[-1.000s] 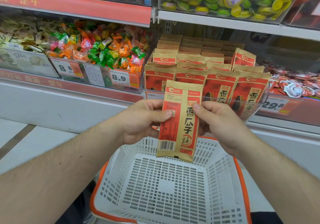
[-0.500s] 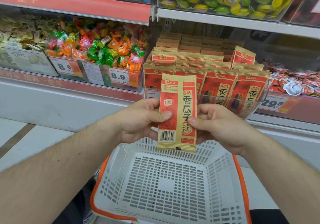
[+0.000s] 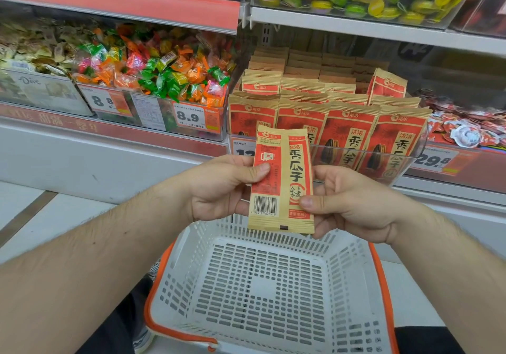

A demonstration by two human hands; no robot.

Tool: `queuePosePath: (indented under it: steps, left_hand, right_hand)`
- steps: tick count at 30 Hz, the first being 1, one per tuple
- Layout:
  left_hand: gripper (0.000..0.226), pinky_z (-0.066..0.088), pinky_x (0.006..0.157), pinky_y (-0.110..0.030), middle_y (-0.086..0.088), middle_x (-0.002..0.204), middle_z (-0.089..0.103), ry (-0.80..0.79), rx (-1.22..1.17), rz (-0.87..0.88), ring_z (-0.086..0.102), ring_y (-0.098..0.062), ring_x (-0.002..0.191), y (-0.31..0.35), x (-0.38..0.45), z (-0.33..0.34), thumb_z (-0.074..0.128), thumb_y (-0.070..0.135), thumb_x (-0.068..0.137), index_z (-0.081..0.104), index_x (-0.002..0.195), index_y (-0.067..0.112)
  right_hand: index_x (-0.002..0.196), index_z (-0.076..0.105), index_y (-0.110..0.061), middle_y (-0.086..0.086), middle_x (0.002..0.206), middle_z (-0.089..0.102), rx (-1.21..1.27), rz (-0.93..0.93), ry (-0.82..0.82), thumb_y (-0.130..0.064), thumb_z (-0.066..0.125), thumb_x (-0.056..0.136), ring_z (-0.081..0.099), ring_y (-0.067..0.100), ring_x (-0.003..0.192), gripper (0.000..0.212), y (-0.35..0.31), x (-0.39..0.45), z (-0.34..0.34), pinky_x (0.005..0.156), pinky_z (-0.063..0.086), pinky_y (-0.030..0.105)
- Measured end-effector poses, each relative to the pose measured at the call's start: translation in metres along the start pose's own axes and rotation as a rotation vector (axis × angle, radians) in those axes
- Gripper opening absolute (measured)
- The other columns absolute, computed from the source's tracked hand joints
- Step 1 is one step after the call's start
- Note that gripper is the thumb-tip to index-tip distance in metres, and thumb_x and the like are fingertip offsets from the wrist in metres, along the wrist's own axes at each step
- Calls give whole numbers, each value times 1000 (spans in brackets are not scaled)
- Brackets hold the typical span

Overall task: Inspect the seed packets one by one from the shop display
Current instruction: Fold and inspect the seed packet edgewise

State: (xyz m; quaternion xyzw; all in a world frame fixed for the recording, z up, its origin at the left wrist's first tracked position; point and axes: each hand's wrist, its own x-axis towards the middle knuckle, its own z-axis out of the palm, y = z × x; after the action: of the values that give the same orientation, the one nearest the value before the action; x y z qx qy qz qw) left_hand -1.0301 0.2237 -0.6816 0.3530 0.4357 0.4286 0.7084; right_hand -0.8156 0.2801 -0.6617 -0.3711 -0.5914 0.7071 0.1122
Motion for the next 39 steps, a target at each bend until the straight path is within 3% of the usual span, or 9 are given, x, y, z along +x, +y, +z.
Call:
queuePosePath:
  steps: [5, 11, 18, 22, 28, 31, 34, 36, 39]
  left_hand:
    - [32, 62, 76, -45, -11, 113, 73, 139, 195, 44, 72, -23, 95, -4, 1, 3, 63, 17, 87, 64, 119, 11]
    - [20, 60, 75, -44, 4, 100, 74, 312, 382, 63, 72, -16, 93, -16, 8, 11, 67, 26, 93, 60, 113, 24]
    - [42, 55, 91, -58, 1, 95, 75, 296, 349, 92, 71, -21, 92, -14, 6, 14, 78, 31, 75, 63, 113, 19]
    - [44, 54, 89, -56, 0, 90, 71, 201, 390, 99, 68, -22, 87, -13, 4, 14, 70, 23, 64, 63, 107, 17]
    - [62, 52, 89, -53, 6, 93, 67, 68, 401, 76, 64, -16, 89, -21, 5, 18, 73, 30, 60, 60, 119, 18]
    - [45, 53, 78, -47, -2, 86, 65, 37, 308, 111, 60, -19, 86, -23, 8, 18, 69, 42, 58, 66, 96, 20]
    - [28, 52, 66, -36, -9, 86, 66, -77, 246, 98, 58, -20, 79, -22, 8, 19, 60, 45, 61, 66, 72, 19]
    - [29, 51, 71, -37, -11, 87, 68, -133, 218, 96, 60, -21, 79, -23, 9, 17, 56, 43, 64, 65, 69, 16]
    - [28, 49, 78, -41, -13, 87, 69, -159, 182, 102, 60, -24, 80, -23, 11, 17, 56, 42, 65, 65, 68, 15]
  right_hand:
    - [118, 51, -10, 20, 89, 74, -184, -5, 97, -7, 75, 73, 70, 27, 65, 51, -5, -4, 12, 52, 59, 28]
    - [104, 50, -31, 6, 76, 73, -618, -28, 277, -15, 84, 74, 71, 25, 59, 48, 6, 1, 36, 63, 61, 51]
    - [101, 51, -34, 3, 71, 70, -769, -128, 274, -37, 85, 70, 68, 15, 58, 45, 10, 3, 37, 57, 55, 39]
    - [93, 60, -24, 8, 70, 70, -627, -249, 307, -41, 65, 89, 68, 19, 55, 19, 6, 3, 27, 57, 53, 41]
    - [78, 56, -7, 5, 51, 60, -620, -368, 466, -22, 50, 100, 54, 8, 42, 27, 7, 7, 30, 47, 43, 22]
    - [75, 54, -2, 2, 45, 56, -462, -333, 408, -13, 47, 102, 50, 9, 39, 30, 7, 9, 32, 45, 39, 20]
    - [71, 55, -4, 21, 56, 58, -276, -350, 344, -8, 46, 102, 49, 16, 40, 32, 4, 9, 35, 48, 39, 26]
    - [72, 55, -2, 28, 63, 59, -236, -358, 324, -7, 46, 102, 49, 18, 40, 32, 3, 9, 36, 50, 40, 31]
    - [72, 55, -2, 20, 64, 60, -223, -361, 314, -7, 45, 102, 49, 17, 41, 32, 3, 9, 36, 49, 40, 32]
